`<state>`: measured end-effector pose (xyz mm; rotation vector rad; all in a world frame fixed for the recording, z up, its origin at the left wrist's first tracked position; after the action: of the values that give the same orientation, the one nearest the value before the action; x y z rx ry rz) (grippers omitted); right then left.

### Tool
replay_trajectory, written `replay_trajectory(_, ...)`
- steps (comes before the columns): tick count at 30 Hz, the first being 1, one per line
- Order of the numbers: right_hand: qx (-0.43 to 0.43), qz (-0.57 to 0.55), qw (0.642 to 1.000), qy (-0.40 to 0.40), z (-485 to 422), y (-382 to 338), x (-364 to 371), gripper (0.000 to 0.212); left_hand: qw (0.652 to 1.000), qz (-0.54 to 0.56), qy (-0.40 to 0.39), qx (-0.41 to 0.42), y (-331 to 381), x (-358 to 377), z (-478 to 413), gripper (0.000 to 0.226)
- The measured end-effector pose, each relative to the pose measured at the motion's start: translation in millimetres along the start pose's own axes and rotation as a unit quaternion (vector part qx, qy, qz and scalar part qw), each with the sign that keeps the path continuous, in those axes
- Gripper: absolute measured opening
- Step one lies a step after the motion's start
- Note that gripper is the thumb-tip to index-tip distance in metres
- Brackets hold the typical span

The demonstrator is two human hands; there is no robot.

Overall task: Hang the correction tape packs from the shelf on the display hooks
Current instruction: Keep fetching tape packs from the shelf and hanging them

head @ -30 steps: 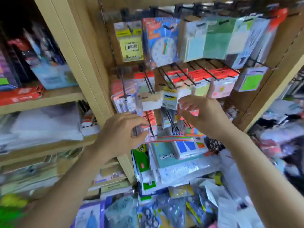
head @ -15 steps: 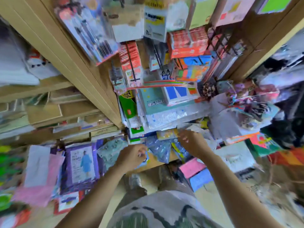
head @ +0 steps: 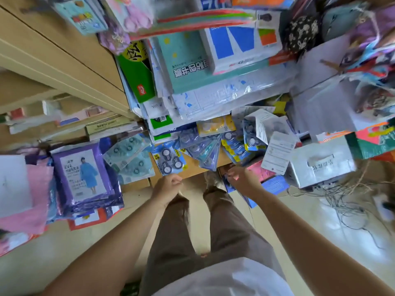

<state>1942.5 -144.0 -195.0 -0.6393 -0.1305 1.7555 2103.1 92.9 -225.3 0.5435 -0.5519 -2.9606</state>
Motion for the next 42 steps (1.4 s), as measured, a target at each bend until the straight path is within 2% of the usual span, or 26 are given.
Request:
replay_trajectory(5, 0.015, -0.006, 1.000, -0.026, -67.5, 17.0, 25.7, 0.030, 0.998, -0.052, 0.044, 0.008, -13.7, -0.8, -67.7, 0.043)
replay_trajectory(8, -0.019, 0.006, 1.000, -0.009, -98.9, 10.3, 38.2, 0.052, 0.992, -0.103, 0.068, 0.039, -28.2, 5.7, -107.1, 0.060)
replay_trajectory(12, -0.079, 0.030, 0.996, 0.031, -131.7, 3.7, 55.8, 0.071, 0.977, -0.190, 0.091, 0.032, -61.7, 24.1, -149.0, 0.089)
replay_trajectory(15, -0.109, 0.027, 0.993, 0.030, -147.2, 5.1, 75.2, 0.082, 0.975, -0.204, 0.087, 0.032, -80.6, 46.7, -156.5, 0.096)
replay_trajectory(20, -0.089, 0.007, 0.996, 0.012, -157.2, 8.7, 93.0, 0.083, 0.966, -0.091, 0.236, 0.058, -93.8, 47.0, -135.4, 0.062)
replay_trajectory(21, -0.084, 0.013, 0.996, 0.003, -158.7, 10.7, 95.3, 0.083, 0.962, -0.058, 0.265, 0.041, -99.8, 47.3, -131.3, 0.056)
replay_trajectory(23, -0.076, 0.030, 0.997, -0.014, -162.2, 15.5, 99.8, 0.081, 0.947, 0.056, 0.314, -0.039, -121.6, 50.0, -124.3, 0.056)
replay_trajectory(24, -0.070, 0.039, 0.997, -0.023, -164.2, 17.7, 101.1, 0.080, 0.932, 0.132, 0.326, -0.085, -133.0, 53.8, -121.8, 0.063)
replay_trajectory(26, -0.067, 0.059, 0.995, -0.041, -166.9, 18.3, 101.4, 0.078, 0.881, 0.304, 0.304, -0.196, -152.0, 68.8, -118.9, 0.081)
replay_trajectory(28, -0.068, 0.079, 0.993, -0.054, -168.5, 18.7, 99.1, 0.071, 0.830, 0.409, 0.267, -0.270, -160.9, 83.6, -122.7, 0.092)
replay_trajectory(30, -0.041, 0.065, 0.994, -0.074, -166.0, 23.7, 94.6, 0.068, 0.810, 0.444, 0.273, -0.268, -164.4, 85.8, -127.9, 0.094)
replay_trajectory(33, 0.000, 0.036, 0.996, -0.085, -166.1, 39.5, 90.3, 0.087, 0.798, 0.462, 0.296, -0.249, -170.8, 87.4, -128.2, 0.092)
replay_trajectory(35, 0.003, 0.017, 0.996, -0.092, -165.6, 49.7, 92.5, 0.086, 0.801, 0.462, 0.290, -0.245, -173.9, 90.7, -125.6, 0.081)
replay_trajectory(37, 0.019, -0.024, 0.995, -0.094, -162.9, 57.0, 94.4, 0.073, 0.824, 0.437, 0.268, -0.240, -173.3, 92.6, -121.0, 0.063)
replay_trajectory(39, 0.025, -0.043, 0.995, -0.086, -159.3, 55.0, 95.7, 0.054, 0.827, 0.453, 0.253, -0.215, -173.1, 96.6, -115.0, 0.051)
replay_trajectory(42, 0.012, -0.084, 0.992, -0.089, -150.4, 40.6, 101.5, 0.034, 0.768, 0.578, 0.220, -0.164, -159.1, 103.6, -92.2, 0.040)
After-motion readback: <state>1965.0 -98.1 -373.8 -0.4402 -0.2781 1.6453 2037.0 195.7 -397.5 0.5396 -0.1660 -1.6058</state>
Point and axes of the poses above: each hand's wrist, its own z-axis away from the middle knuckle, its own x-axis out of the palm, y = z × x, the point moved 10 cm from there along -z, towards the middle knuckle, and after that the axes turned 8 degrees about -y, right-handed, at the moved point
